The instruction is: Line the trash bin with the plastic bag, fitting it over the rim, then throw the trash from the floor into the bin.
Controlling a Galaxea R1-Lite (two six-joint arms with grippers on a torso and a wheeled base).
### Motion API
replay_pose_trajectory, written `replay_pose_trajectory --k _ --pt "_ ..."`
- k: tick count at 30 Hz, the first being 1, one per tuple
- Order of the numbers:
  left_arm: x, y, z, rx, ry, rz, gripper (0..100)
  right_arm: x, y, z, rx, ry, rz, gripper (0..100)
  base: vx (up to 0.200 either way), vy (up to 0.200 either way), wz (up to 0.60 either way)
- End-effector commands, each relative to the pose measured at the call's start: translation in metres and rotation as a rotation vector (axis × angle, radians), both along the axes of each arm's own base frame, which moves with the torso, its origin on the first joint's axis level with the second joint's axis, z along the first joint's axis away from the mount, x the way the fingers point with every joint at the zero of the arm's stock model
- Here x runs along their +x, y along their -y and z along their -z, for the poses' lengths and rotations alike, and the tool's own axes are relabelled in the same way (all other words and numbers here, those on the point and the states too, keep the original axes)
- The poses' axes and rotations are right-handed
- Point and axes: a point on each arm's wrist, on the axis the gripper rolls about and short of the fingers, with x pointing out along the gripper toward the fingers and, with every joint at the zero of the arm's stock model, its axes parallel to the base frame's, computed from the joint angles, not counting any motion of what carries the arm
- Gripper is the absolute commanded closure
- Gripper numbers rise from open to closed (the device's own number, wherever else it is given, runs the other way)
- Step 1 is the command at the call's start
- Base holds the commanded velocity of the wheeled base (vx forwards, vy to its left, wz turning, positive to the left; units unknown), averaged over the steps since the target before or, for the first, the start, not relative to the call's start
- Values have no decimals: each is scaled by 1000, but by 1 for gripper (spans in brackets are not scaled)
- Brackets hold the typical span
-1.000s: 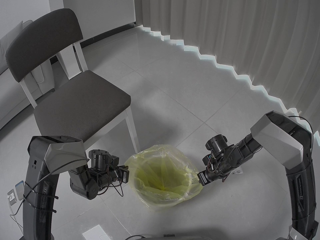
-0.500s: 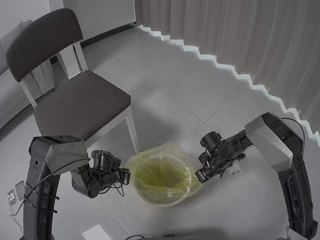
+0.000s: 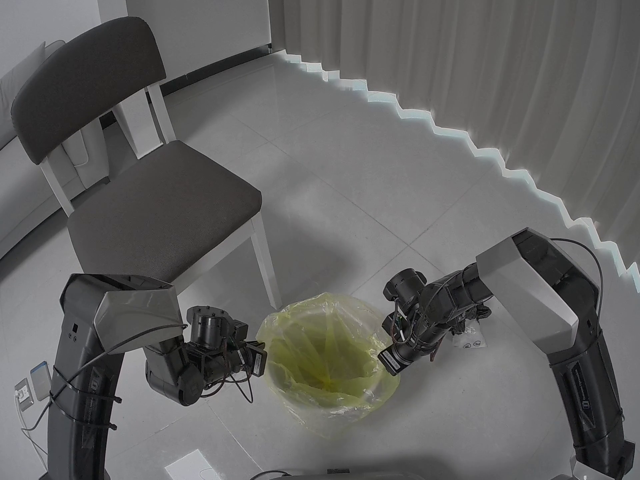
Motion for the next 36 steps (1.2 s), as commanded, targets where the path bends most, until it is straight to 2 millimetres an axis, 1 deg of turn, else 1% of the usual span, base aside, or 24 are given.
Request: replay_pose_trajectory --k 1,4,6,7,8,9,10,11,12,15,18,19,21,22,25,26,27,32,36 --pt "-4 -1 1 2 -4 1 100 1 2 -3 -25 -5 1 0 0 0 0" --pt "-5 -2 0 2 -5 -2 100 -1 4 -5 -54 -12 10 0 0 0 0" --pt "-6 -3 0 0 -1 -2 100 -4 9 -19 -66 7 20 0 0 0 0" --pt "-6 -3 0 1 -3 -2 100 -5 9 -21 -65 10 19 0 0 0 0" --pt "-9 -4 -1 -4 7 -3 100 -7 17 -37 -59 28 29 0 0 0 0" --pt "-9 -4 -1 -6 11 -2 100 -8 18 -42 -55 36 31 0 0 0 0" --pt "-9 -4 -1 -6 11 -2 100 -8 18 -42 -55 36 31 0 0 0 0" --pt "-10 -5 -2 -14 27 -3 100 -8 22 -58 -42 63 41 0 0 0 0" --pt "-11 -5 -3 -20 31 -6 100 -7 25 -68 -32 85 49 0 0 0 0" --pt "-15 -6 -3 -25 42 -3 100 -5 25 -85 -5 137 58 0 0 0 0" --pt "-16 -6 -4 -30 50 -1 100 -3 25 -88 7 150 58 0 0 0 0" --pt "-16 -5 -5 -40 72 2 100 4 16 -94 49 219 53 0 0 0 0" --pt "-17 -4 -6 -47 88 7 100 8 7 -95 78 272 40 0 0 0 0" --pt "-17 -4 -8 -49 97 7 100 9 1 -92 91 293 32 0 0 0 0" --pt "-18 -4 -11 -51 104 7 100 13 -15 -74 120 336 10 0 0 0 0" --pt "-18 -4 -12 -51 104 7 100 14 -16 -73 126 346 10 0 0 0 0" --pt "-19 -5 -15 -53 107 8 100 17 -23 -66 147 376 7 0 0 0 0" --pt "-22 -5 -21 -55 114 8 100 21 -38 -52 211 441 17 0 0 0 0" --pt "-22 -4 -20 -56 117 12 100 23 -44 -45 218 444 12 0 0 0 0"
